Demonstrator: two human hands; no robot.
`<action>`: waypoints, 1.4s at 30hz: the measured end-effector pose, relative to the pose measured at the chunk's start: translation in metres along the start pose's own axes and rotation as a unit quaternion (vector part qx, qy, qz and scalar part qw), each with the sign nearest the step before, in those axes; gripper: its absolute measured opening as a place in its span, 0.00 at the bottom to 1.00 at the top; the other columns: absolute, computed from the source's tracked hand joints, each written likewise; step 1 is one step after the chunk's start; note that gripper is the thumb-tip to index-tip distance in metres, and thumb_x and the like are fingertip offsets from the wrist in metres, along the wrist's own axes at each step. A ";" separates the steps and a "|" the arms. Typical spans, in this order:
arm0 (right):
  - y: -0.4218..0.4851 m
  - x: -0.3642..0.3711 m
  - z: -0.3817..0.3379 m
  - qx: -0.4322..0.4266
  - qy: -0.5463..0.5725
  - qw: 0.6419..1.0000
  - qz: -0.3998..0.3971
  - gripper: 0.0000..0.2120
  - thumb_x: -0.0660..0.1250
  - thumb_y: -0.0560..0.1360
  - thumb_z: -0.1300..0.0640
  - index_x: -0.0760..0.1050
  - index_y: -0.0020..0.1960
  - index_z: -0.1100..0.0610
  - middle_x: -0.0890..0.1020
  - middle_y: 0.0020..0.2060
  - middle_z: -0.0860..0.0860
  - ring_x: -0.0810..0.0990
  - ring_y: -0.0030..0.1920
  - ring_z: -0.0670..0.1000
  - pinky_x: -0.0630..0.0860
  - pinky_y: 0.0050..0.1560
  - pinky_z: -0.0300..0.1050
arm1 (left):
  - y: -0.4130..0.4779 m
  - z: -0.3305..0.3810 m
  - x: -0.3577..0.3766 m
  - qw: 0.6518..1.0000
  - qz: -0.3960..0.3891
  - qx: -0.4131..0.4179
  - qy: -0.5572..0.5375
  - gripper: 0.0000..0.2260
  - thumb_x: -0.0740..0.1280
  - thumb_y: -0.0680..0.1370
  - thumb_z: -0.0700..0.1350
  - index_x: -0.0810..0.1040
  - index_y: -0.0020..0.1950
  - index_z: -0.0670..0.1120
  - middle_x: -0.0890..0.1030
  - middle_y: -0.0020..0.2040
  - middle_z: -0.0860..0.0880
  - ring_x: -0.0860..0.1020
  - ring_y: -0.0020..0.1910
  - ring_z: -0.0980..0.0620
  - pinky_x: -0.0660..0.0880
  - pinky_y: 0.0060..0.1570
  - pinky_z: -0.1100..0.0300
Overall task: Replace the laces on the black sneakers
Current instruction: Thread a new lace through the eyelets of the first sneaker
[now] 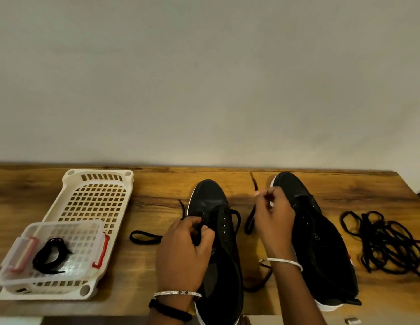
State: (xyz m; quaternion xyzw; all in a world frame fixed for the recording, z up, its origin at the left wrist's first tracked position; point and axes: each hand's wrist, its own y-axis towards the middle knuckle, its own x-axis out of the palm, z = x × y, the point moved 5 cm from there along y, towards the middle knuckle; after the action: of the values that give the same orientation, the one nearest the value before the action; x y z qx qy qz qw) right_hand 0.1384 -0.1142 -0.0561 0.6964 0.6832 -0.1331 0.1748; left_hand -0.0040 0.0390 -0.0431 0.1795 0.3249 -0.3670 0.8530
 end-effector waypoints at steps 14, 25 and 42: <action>-0.029 0.038 -0.031 0.002 0.201 0.941 -0.271 0.06 0.76 0.72 0.64 0.87 0.48 0.58 0.87 0.40 0.51 0.85 0.42 0.47 0.80 0.45 0.39 | 0.014 -0.023 -0.001 0.978 0.025 -0.061 -0.196 0.14 0.68 0.75 0.36 0.85 0.42 0.56 0.84 0.37 0.63 0.82 0.40 0.63 0.76 0.39 0.69; -0.029 0.050 -0.021 -0.129 -0.062 0.959 -0.244 0.01 0.77 0.71 0.52 0.86 0.41 0.46 0.84 0.38 0.42 0.81 0.44 0.41 0.79 0.49 0.49 | 0.020 -0.031 0.004 0.969 0.014 -0.069 -0.238 0.15 0.67 0.76 0.35 0.86 0.42 0.55 0.85 0.38 0.59 0.82 0.41 0.62 0.76 0.39 0.71; -0.023 0.054 -0.007 -0.051 0.052 0.959 -0.275 0.06 0.80 0.68 0.55 0.87 0.42 0.44 0.86 0.40 0.45 0.84 0.46 0.45 0.81 0.55 0.53 | 0.029 -0.037 0.011 0.967 -0.038 -0.034 -0.249 0.06 0.72 0.76 0.43 0.86 0.49 0.53 0.86 0.40 0.54 0.84 0.42 0.58 0.82 0.45 0.59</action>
State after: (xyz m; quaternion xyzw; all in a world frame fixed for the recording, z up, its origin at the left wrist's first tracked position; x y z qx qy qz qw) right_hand 0.1165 -0.0624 -0.0736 0.4782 0.8622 -0.1045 0.1304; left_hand 0.0072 0.0728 -0.0752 0.0407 0.1212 -0.4213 0.8979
